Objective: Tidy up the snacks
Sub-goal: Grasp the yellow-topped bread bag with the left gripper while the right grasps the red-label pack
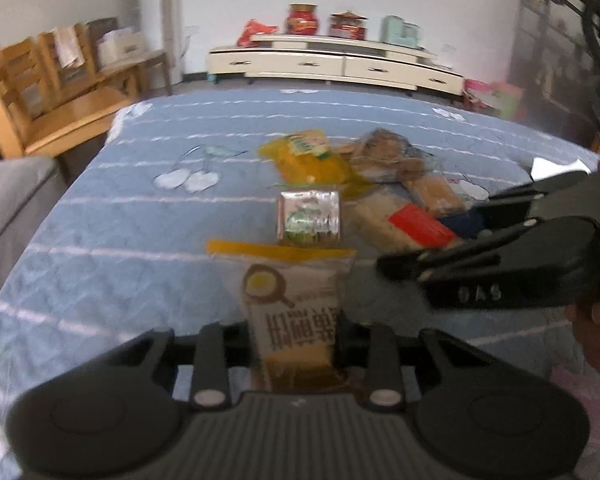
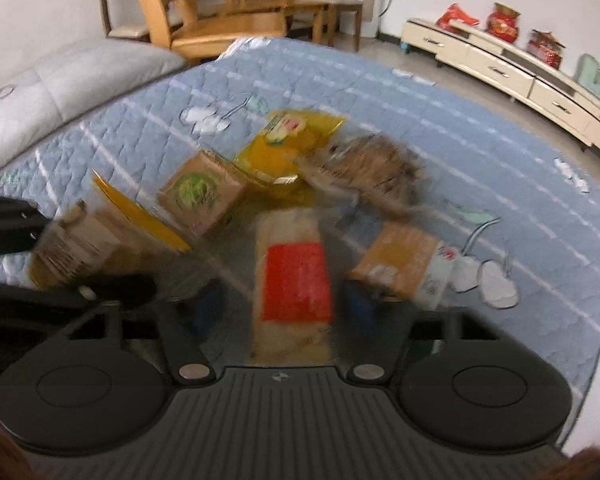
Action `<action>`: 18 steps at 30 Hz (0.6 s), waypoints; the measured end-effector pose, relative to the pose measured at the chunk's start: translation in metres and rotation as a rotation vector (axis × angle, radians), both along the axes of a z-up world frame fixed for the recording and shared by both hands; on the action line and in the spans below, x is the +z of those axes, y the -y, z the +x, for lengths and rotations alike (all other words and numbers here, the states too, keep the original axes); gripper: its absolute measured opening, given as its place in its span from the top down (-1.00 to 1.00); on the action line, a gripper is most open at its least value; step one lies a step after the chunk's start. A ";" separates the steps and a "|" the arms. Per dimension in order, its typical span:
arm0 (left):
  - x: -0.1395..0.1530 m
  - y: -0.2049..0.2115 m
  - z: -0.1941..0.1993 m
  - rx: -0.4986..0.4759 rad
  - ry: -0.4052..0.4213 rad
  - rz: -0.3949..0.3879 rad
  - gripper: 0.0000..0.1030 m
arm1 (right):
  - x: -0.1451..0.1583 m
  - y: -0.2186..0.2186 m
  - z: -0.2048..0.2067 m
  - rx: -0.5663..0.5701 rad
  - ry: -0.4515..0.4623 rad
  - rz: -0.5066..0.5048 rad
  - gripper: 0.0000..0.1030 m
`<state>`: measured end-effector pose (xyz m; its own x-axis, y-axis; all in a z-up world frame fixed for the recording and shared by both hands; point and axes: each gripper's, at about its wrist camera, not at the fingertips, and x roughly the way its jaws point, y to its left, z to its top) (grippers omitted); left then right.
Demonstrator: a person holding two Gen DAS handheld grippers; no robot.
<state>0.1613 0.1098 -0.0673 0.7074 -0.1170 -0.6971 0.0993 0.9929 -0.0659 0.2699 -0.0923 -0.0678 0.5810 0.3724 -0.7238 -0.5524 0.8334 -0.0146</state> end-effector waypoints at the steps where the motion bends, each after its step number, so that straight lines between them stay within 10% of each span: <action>1: 0.002 -0.003 -0.005 0.013 -0.004 -0.006 0.42 | 0.000 -0.001 -0.002 -0.010 0.005 0.007 0.16; 18: 0.050 0.027 -0.076 0.117 0.050 -0.030 0.42 | 0.052 0.062 -0.141 -0.213 0.109 0.097 0.17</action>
